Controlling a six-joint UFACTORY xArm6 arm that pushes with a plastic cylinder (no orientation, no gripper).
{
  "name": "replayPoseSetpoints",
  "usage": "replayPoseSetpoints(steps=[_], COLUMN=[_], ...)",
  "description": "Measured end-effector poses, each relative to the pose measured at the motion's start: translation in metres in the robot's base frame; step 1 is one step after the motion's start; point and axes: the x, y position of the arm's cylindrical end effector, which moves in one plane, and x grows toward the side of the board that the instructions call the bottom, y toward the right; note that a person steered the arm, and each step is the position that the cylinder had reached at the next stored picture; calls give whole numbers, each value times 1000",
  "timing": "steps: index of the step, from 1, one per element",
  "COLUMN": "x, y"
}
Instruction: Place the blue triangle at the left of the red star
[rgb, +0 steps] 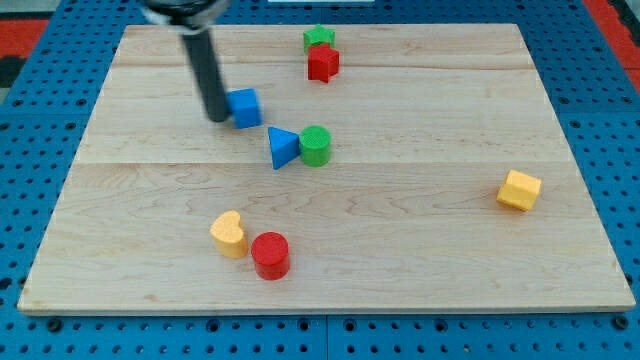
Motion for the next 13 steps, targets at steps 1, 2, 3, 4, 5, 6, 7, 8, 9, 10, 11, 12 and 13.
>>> replayPoseSetpoints(steps=[1,2,3,4,5,6,7,8,9,10,11,12,13], x=[3,-9,-16,28,55,59,83,106,98,67,34,11,-11], y=[58,88,90,121,86,101,80,89,44,-17,-26,-11,15])
